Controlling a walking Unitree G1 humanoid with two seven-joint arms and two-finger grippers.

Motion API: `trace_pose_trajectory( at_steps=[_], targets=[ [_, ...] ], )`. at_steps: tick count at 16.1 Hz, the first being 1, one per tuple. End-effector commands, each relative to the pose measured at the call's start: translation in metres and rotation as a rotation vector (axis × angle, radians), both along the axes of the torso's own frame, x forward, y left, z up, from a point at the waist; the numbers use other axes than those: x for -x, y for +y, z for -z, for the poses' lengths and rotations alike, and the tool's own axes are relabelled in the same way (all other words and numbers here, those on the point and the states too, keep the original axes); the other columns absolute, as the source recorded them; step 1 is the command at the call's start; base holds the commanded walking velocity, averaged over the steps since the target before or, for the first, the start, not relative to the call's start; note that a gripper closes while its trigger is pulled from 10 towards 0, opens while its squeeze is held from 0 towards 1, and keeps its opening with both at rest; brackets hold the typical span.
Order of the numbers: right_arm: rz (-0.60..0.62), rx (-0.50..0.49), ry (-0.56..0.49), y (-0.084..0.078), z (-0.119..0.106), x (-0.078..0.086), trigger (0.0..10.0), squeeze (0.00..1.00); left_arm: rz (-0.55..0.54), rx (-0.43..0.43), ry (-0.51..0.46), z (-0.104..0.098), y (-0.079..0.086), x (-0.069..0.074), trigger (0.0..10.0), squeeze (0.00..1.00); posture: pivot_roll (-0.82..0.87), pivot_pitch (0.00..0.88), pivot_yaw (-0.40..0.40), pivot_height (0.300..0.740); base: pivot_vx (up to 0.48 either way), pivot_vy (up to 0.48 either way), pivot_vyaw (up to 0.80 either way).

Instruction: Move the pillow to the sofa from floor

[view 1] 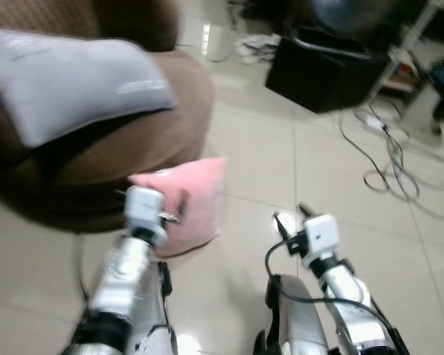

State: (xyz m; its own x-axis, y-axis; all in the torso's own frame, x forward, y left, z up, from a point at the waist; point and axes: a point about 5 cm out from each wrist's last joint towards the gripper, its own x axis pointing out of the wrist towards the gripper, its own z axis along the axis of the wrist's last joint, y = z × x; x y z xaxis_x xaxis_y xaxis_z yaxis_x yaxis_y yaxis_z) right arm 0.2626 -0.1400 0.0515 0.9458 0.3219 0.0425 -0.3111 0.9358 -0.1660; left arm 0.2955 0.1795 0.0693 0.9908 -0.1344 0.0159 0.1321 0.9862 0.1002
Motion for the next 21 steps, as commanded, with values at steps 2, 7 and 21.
trace_pose_trajectory(
  at_steps=[2, 7, 21],
  targets=[
    [0.043, 0.024, -0.080, -0.008, -0.010, -0.002, 10.0, 0.00, 0.022, -0.017, -0.097, -0.008, -0.015, 0.007, 10.0, 0.00, 0.08, 0.140, -0.139, 0.513, 0.000, 0.000, 0.00],
    [0.047, 0.013, 0.007, -0.005, 0.003, -0.004, 10.0, 0.00, 0.039, -0.058, -0.009, 0.010, -0.016, 0.015, 10.0, 0.00, 0.08, 0.148, -0.138, 0.513, 0.000, 0.000, 0.00],
    [0.029, 0.020, 0.373, -0.042, 0.055, 0.060, 10.0, 0.00, 0.048, 0.062, 0.413, 0.082, 0.058, 0.119, 10.0, 0.00, 0.04, 0.172, -0.124, 0.513, 0.000, 0.000, 0.00]
  ],
)
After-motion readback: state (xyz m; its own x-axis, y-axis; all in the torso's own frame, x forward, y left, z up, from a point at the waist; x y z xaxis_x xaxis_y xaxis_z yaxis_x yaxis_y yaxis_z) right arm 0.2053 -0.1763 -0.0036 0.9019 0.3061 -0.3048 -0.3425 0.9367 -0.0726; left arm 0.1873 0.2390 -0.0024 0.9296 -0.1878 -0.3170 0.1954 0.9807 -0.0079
